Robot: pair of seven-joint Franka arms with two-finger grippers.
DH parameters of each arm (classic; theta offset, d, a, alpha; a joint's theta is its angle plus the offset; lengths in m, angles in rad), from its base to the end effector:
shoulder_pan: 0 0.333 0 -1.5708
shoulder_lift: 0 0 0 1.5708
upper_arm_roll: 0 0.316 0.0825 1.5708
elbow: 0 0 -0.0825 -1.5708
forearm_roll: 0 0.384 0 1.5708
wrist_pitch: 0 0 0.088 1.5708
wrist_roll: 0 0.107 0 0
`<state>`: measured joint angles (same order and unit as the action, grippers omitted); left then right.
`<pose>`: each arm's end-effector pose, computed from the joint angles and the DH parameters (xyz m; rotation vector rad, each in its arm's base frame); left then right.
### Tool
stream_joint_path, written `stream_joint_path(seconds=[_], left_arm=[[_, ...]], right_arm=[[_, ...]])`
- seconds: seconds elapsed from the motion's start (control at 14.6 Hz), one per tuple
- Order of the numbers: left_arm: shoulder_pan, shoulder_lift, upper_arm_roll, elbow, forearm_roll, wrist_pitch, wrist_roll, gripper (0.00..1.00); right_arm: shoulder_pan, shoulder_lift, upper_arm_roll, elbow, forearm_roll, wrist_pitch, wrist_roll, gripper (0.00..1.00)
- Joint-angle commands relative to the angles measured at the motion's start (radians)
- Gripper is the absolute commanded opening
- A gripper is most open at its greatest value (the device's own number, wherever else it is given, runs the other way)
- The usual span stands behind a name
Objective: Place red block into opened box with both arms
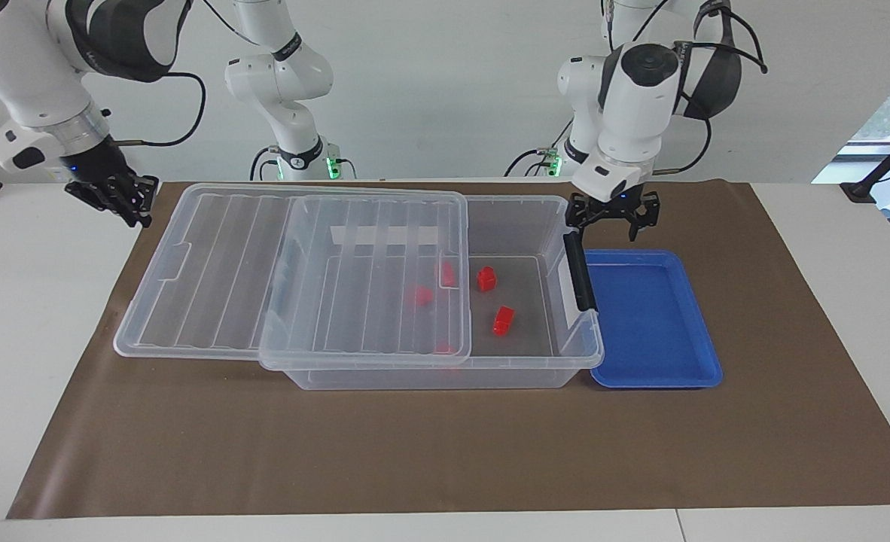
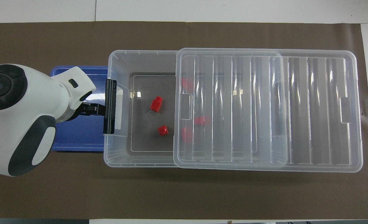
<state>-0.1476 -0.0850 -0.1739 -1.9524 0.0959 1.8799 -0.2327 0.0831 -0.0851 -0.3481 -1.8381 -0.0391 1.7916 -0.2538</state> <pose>0.5104 -0.1649 0.5154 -3.0366 0.1778 -0.0603 0.5199 -0.1507 0.5600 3.1237 -0.0041 0.0471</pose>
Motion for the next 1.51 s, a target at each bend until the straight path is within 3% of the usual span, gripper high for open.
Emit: stream_joint_path(seconds=[0.0,0.41,0.75,1.44], left_arm=[[0.08,-0.004,-0.006,0.042,-0.071,-0.016,0.028,1.0],[0.181,0.004,-0.006,0.159,-0.113,-0.103,0.133,1.0],[0.186,0.03,-0.004,0.237,-0.113,-0.174,0.142,1.0],[0.189,0.039,0.005,0.265,-0.113,-0.199,0.144,1.0]], right_arm=[[-0.069,0.019,-0.003,-0.035,-0.005,0.069,-0.111,0.0],[-0.077,0.05,-0.003,-0.13,-0.005,0.163,-0.116,0.0],[-0.062,0.05,-0.002,-0.177,-0.004,0.196,-0.087,0.0],[-0.002,0.05,0.006,-0.19,0.005,0.195,-0.05,0.0]])
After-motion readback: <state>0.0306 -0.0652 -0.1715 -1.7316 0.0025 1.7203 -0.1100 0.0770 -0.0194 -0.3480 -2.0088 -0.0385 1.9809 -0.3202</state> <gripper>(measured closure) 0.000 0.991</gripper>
